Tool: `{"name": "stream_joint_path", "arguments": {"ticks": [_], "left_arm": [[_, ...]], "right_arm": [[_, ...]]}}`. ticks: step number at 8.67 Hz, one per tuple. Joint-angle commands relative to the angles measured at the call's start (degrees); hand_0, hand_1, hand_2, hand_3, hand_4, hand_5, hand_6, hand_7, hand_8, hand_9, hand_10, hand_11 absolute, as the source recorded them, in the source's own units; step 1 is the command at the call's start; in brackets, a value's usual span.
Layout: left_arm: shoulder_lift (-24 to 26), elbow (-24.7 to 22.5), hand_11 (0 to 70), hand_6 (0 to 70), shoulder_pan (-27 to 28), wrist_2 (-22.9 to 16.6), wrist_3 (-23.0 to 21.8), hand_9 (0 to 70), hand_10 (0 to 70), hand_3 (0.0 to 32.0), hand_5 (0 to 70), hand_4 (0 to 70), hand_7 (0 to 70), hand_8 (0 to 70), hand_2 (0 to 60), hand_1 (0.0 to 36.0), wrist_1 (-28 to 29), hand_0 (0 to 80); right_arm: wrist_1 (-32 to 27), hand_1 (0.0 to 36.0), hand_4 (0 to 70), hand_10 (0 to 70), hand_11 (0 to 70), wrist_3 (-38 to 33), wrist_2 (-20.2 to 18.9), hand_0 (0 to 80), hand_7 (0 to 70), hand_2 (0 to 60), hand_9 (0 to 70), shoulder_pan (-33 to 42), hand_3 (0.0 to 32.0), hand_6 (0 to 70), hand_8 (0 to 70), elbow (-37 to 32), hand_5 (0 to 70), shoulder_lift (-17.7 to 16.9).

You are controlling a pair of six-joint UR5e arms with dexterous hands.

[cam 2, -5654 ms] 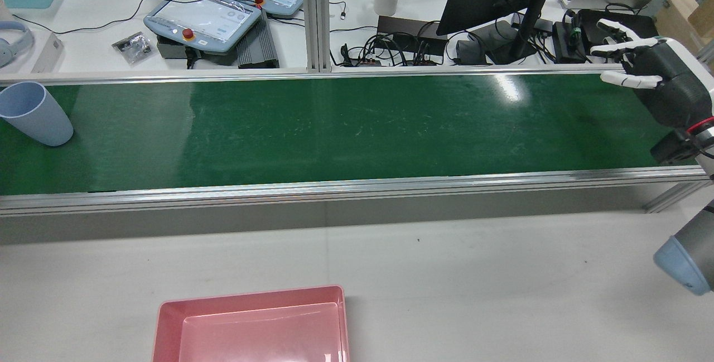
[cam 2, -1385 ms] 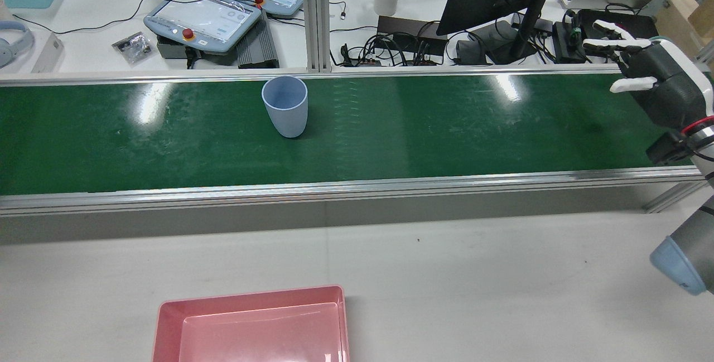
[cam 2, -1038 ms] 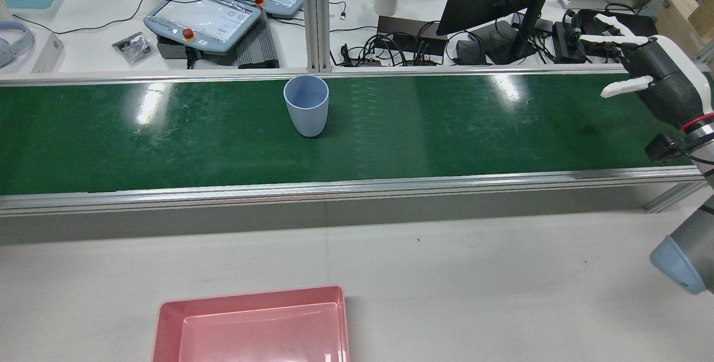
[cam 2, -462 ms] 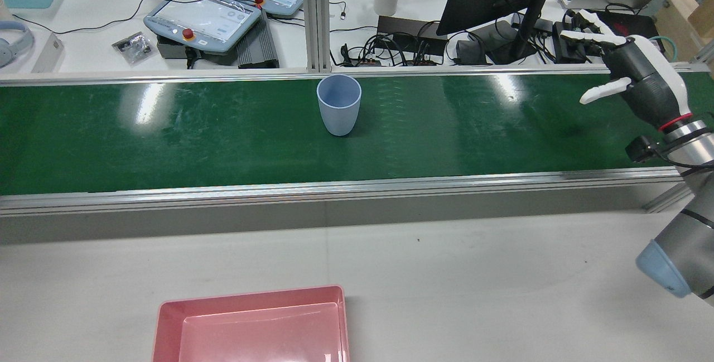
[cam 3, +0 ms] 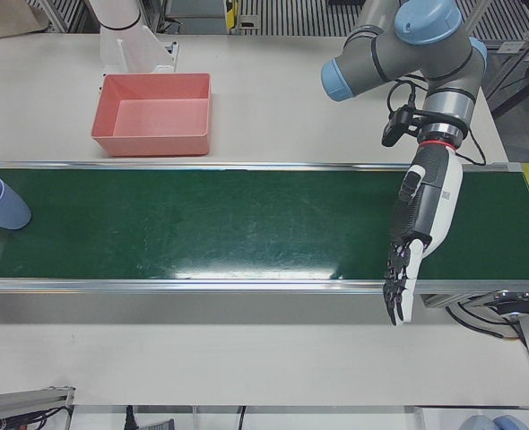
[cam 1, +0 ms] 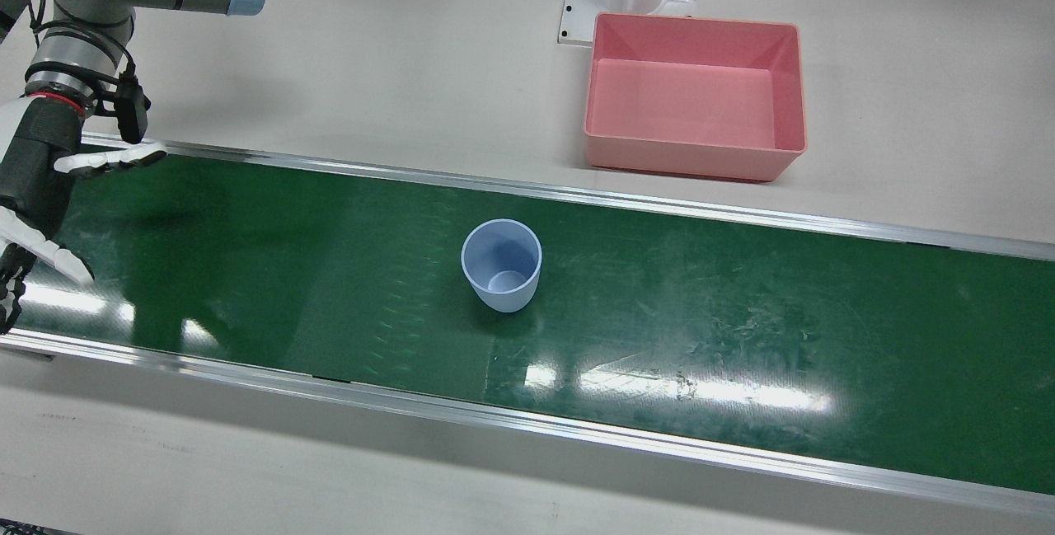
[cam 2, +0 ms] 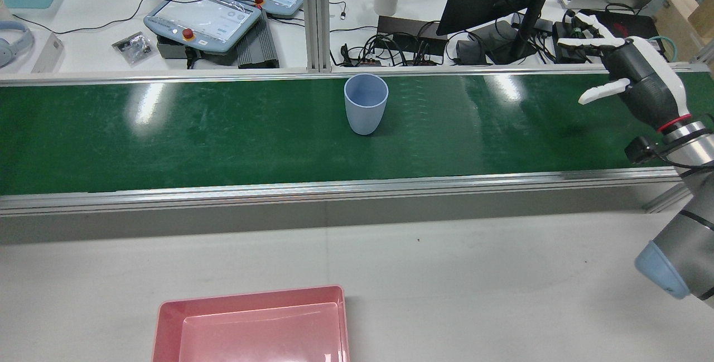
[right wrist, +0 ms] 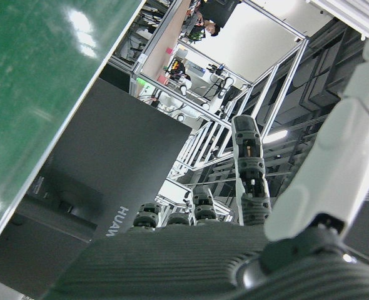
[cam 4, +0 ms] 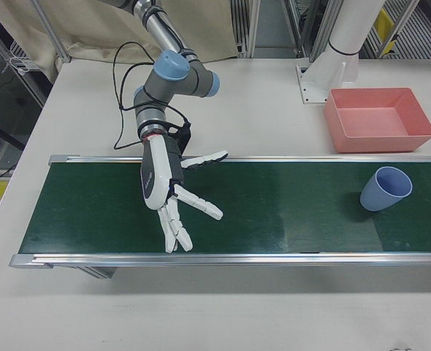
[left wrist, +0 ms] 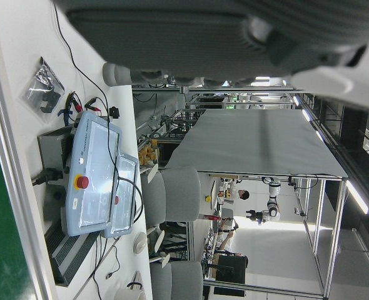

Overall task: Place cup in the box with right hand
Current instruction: 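Move the open right hand along the belt toward the approaching blue cup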

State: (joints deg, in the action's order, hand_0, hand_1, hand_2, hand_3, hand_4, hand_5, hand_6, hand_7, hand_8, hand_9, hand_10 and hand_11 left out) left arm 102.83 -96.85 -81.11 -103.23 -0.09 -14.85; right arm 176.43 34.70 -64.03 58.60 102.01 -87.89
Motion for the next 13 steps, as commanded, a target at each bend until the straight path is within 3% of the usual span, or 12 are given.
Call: {"name": "stream_joint_path", "arguments": {"ticks": [1,2,4,7,11,13], "left_arm": [[0.0,0.0,0.0,0.0,0.0,0.0,0.0,0.0,0.0,0.0,0.0,0.0,0.0,0.0,0.0,0.0,0.0,0.0],[0.0,0.0,0.0,0.0,0.1,0.0,0.0,0.0,0.0,0.0,0.0,0.0,0.0,0.0,0.0,0.0,0.0,0.0],[0.0,0.0,0.0,0.0,0.1,0.0,0.0,0.0,0.0,0.0,0.0,0.0,0.0,0.0,0.0,0.0,0.0,0.0],[0.0,0.0,0.0,0.0,0.0,0.0,0.0,0.0,0.0,0.0,0.0,0.0,0.0,0.0,0.0,0.0,0.0,0.0],[0.0,0.0,0.0,0.0,0.0,0.0,0.0,0.0,0.0,0.0,0.0,0.0,0.0,0.0,0.0,0.0,0.0,0.0],[0.0,0.0,0.0,0.0,0.1,0.0,0.0,0.0,0.0,0.0,0.0,0.0,0.0,0.0,0.0,0.0,0.0,0.0]], "right_arm": [[11.7,9.1,41.4,4.1,6.7,-6.4,0.9,47.7,19.6,3.4,2.5,0.1,0.0,5.0,0.0,0.1,1.6,-0.3],[12.1,10.1,40.8,4.0,6.6,-7.4,3.0,47.5,19.7,6.6,2.5,0.1,0.0,5.1,0.0,0.0,1.6,-0.4],[11.9,12.0,25.7,3.9,6.7,-7.3,3.2,46.5,13.7,11.4,1.3,-1.8,0.0,4.0,0.0,0.4,2.2,0.2],[11.7,10.0,22.3,3.8,6.7,-7.0,3.2,47.2,12.9,2.6,1.1,-3.8,0.0,3.9,0.0,0.8,2.5,0.8],[11.5,8.7,16.8,3.4,6.3,-7.0,3.2,47.3,11.5,0.0,0.9,-4.2,0.0,3.6,0.0,0.8,2.8,1.0],[11.5,8.4,17.2,3.4,6.2,-6.9,3.2,47.5,11.7,0.0,0.9,-5.1,0.0,3.7,0.0,0.8,2.8,1.6]]}}
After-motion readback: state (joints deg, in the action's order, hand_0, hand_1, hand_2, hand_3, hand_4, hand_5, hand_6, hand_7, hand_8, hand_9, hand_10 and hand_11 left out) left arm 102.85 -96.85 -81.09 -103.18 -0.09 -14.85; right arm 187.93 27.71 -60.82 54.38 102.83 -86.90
